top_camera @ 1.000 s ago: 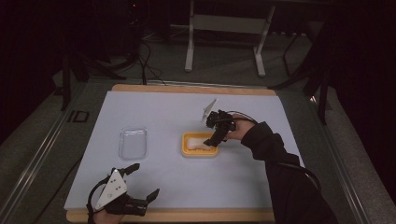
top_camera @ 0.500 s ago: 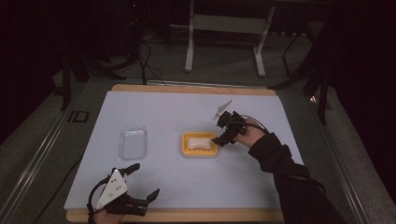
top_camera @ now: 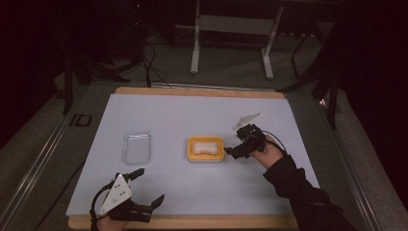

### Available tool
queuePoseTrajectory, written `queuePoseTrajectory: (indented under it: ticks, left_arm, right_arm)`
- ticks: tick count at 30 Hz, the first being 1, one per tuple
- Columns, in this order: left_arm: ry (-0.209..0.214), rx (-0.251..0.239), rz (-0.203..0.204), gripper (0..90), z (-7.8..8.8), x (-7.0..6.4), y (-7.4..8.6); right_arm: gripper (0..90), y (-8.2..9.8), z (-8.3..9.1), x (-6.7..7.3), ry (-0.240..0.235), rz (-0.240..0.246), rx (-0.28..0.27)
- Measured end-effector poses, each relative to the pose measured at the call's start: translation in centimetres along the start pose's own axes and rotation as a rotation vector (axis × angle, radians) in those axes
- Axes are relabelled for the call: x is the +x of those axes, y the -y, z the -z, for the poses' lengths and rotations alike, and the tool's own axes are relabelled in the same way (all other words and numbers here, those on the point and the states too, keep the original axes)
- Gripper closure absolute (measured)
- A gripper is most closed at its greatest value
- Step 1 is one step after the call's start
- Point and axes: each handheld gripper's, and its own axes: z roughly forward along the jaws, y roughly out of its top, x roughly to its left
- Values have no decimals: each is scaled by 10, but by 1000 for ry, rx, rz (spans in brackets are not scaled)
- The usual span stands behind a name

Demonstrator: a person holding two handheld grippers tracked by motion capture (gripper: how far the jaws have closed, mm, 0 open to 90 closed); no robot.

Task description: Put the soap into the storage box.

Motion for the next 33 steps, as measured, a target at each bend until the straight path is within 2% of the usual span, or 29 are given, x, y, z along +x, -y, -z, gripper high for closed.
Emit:
queuePoseTrajectory:
  ticks: [2,4,9,20,22,24,29,33]
  left_arm:
    - [1,1,0,12,0,0,0]
    - [0,3,-1,12,0,0,0]
    - [1,4,0,12,0,0,0]
    - [2,5,0,11,-1,-1,0]
    - [3,5,1,12,-1,0,0]
    - [2,5,2,12,0,0,0]
    - [2,5,0,12,0,-1,0]
    - [1,5,1,11,-1,0,0]
  right_arm:
    - [136,7,4,2,-1,-23,-16]
    - [136,13,7,4,34,-30,-52]
    - [136,27,15,9,35,-55,-76]
    - [139,58,26,23,89,-107,-145]
    - [139,62,28,23,86,-124,-146]
    - [139,67,29,25,111,-120,-147]
    - [140,78,31,25,106,-154,-149]
    - [143,87,30,31,126,-143,-136]
